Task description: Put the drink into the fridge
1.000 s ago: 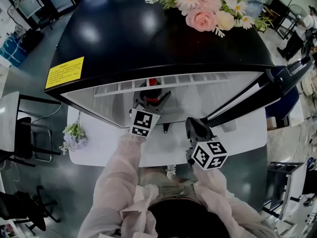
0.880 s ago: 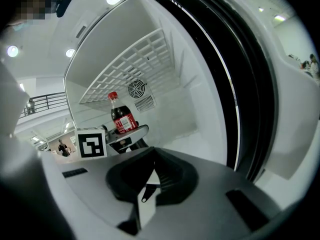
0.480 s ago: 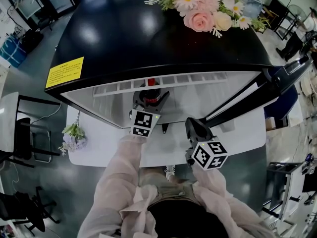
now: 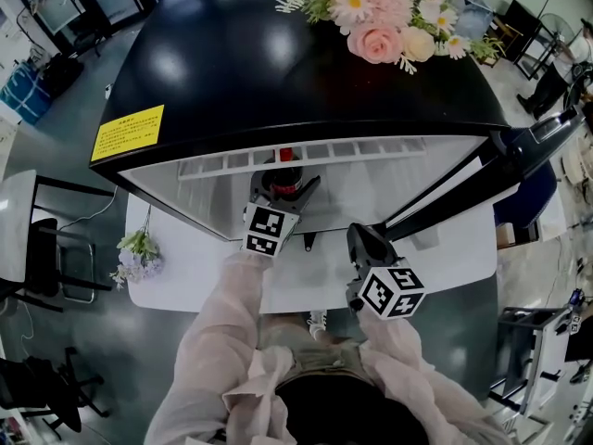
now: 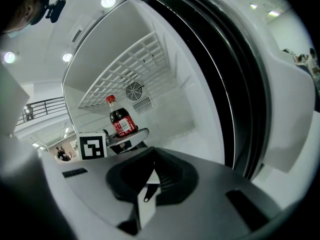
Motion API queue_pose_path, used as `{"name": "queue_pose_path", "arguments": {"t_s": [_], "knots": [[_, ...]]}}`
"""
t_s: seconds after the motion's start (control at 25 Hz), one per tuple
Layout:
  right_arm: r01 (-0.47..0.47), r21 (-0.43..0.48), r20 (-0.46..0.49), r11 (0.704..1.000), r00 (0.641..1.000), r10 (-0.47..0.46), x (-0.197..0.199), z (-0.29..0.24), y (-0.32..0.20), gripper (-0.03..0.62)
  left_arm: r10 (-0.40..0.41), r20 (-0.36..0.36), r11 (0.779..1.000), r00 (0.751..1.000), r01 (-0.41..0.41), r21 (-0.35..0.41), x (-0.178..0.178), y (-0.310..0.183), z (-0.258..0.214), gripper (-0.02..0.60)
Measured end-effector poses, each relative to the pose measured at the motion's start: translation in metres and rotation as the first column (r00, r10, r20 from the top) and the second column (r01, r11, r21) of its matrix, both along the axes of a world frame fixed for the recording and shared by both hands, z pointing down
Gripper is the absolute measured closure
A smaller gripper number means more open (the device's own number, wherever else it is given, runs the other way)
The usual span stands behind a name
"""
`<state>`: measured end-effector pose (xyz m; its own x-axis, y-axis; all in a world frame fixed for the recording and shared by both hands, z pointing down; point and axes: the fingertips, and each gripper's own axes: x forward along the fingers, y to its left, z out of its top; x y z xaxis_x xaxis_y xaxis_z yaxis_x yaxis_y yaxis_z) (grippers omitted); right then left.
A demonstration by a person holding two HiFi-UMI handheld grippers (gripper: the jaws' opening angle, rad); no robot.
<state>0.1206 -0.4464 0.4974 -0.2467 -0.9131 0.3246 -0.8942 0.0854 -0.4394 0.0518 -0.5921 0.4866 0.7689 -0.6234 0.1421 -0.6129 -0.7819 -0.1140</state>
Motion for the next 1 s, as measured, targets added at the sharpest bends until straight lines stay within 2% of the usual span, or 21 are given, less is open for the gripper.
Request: {"name": "queue_pose_path", "arguments": {"t_s": [0.16,0.36,0.64,1.0], "knots": [[-0.003,-0.005,0.013,1.0,1.0,0.003,0.001,0.002,0.001,0.583,-0.011,0.021,0.999,1.0,0.012,-0.032,-0.007,0.001,0.004,0.218],[0.001,-0.002,0.026,1.0,1.0,-0.001,0.0,0.003,0.001,0.583,-0.011,0.014,0.998,1.0,0.012,-0.064,-0.012,0.004,0.005,0.218],[0.016,0.003,0.028,1.0,0.999,-0.016,-0.001,0.002,0.003,0.583,-0.021,0.073,0.997,0.997,0.027,-0.077,-0.021,0.012,0.018,0.218],[0.046,0.007,0.026,0.999,0.999,-0.046,-0.005,0.002,0.007,0.583,-0.056,0.074,0.99,0.996,0.065,-0.125,-0.039,0.03,0.025,0.219]]}}
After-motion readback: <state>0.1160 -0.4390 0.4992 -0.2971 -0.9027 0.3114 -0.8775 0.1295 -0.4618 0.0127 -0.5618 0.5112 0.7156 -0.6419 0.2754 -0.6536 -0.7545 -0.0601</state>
